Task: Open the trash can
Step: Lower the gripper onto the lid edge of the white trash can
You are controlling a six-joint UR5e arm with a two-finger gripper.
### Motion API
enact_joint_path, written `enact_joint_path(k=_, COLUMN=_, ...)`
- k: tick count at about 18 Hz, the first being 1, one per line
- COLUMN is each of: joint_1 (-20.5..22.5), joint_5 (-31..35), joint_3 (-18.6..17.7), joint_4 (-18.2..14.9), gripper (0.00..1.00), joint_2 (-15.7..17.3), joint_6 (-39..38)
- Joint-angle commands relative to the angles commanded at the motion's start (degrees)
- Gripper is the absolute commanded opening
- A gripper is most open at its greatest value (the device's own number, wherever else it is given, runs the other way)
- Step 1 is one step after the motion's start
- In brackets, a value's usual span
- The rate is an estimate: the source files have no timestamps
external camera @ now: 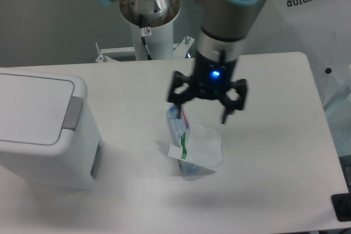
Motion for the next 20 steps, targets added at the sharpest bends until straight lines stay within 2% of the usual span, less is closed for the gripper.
enact_joint_path(k=5, joint_1=-4.22, joint_5=-1.14, joint_3=-2.02, joint_4=0.96, gripper=1.00, joint_2=2.02, joint_6=-8.26)
enact_joint_path(k=9, joint_1=-5.02, joint_5=-2.37, joint_3=-3.43, joint_4=1.06, gripper=1.00, joint_2=4.30, joint_6=-9.68)
enact_joint_path(k=12, joint_1=-6.17, joint_5=-3.25, joint_3=-3.52, joint_4=2.01, gripper=1.00, joint_2=4.22, joint_6=-11.87)
enact_joint_path(k=15, joint_1=-8.44, joint_5=-2.82, joint_3=-3.87, joint_4=6.41, gripper=1.00, joint_2=2.74, joint_6=-15.12)
enact_joint_path(k=20, joint_1=-9.59, joint_5=-2.73, joint_3=-5.71, joint_4=6.94, gripper=1.00, joint_2=2.38, joint_6=-14.87)
